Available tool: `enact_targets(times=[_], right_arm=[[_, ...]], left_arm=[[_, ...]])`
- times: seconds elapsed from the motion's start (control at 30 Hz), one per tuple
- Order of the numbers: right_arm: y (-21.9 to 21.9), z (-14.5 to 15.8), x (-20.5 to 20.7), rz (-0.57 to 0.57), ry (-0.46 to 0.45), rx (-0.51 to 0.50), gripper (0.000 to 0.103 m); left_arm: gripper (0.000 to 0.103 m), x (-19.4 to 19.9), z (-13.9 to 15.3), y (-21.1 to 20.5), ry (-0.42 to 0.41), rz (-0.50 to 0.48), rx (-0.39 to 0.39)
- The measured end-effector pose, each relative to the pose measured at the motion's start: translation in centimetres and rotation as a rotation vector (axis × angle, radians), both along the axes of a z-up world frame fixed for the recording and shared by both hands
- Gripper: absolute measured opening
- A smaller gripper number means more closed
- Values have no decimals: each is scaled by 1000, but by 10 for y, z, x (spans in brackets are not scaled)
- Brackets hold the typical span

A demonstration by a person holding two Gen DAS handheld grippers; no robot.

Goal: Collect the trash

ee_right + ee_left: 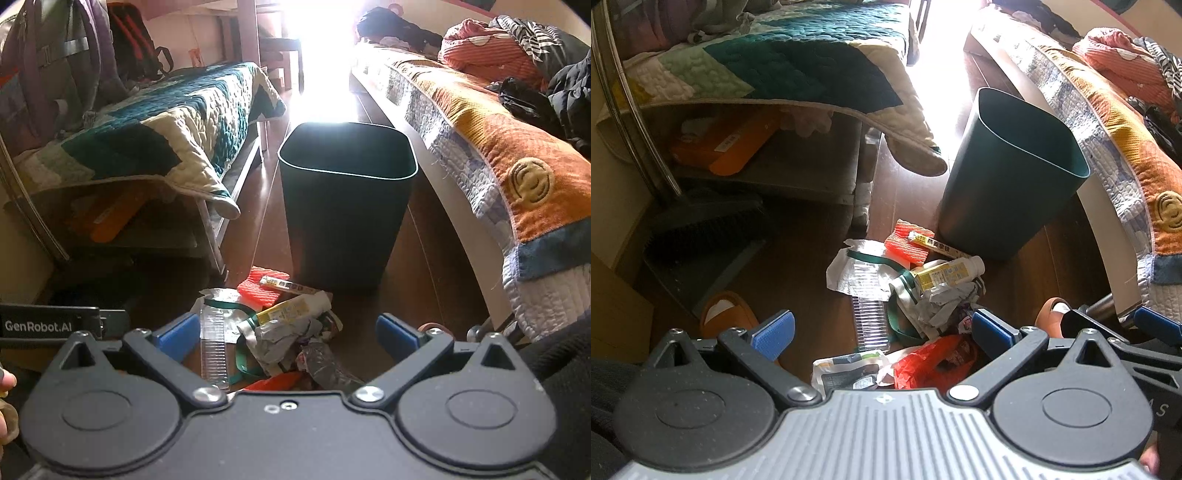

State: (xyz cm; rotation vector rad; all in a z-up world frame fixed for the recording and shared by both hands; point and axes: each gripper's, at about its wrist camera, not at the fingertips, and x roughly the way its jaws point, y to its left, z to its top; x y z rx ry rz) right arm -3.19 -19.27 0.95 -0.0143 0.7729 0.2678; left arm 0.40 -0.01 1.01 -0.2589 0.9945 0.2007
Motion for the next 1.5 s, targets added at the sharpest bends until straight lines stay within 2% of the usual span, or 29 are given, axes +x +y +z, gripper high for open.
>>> enact_targets(times=[1.23,1.4,1.5], right_arm=[[0,2,-1,1,-16,-1,102],[-2,24,30,62,-16,-59,101],[-10,46,69,72,-25,-103,98]], left_arm=[[103,0,-4,2,9,3,7],[103,5,-4,0,12,-4,22],[103,10,-1,-2,2,-24,41]])
